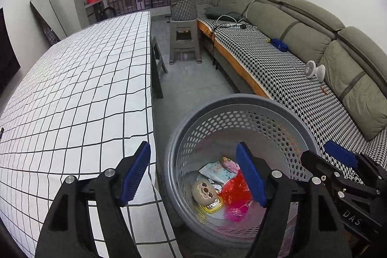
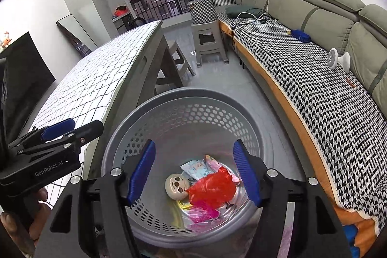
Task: Collect trash
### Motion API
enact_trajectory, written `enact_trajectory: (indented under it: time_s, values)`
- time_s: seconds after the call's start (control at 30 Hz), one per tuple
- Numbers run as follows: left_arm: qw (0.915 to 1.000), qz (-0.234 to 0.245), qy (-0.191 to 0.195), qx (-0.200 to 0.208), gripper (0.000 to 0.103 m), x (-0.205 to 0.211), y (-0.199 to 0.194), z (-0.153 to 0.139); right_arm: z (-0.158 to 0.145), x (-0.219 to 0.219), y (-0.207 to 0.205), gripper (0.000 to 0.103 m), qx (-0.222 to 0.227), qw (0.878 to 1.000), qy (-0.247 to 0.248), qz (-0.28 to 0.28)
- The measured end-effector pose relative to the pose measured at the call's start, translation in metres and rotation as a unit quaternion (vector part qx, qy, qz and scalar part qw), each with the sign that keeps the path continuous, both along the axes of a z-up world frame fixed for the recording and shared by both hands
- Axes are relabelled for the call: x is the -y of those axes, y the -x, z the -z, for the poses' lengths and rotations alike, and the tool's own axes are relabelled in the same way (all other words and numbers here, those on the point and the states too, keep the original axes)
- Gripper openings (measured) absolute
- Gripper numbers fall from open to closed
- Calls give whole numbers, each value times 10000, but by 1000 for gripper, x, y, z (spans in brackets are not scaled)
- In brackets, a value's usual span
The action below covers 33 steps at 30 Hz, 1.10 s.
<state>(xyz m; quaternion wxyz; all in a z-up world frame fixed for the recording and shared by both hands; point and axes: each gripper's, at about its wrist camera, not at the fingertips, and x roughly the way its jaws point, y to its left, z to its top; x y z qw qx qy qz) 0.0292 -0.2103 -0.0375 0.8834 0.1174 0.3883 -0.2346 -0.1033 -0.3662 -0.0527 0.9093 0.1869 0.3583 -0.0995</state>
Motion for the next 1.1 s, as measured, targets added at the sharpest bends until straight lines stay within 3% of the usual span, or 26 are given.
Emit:
enact_trajectory:
  time_s: [0.33,1.1]
  values:
    - [9999,-104,-46,21,72,-3,1,0,1,-6,1,67,-1,10000,49,17]
    - [9993,-381,-43,19,92,-16,-5,0,2,-11,-5,69,-105,9998,141,18]
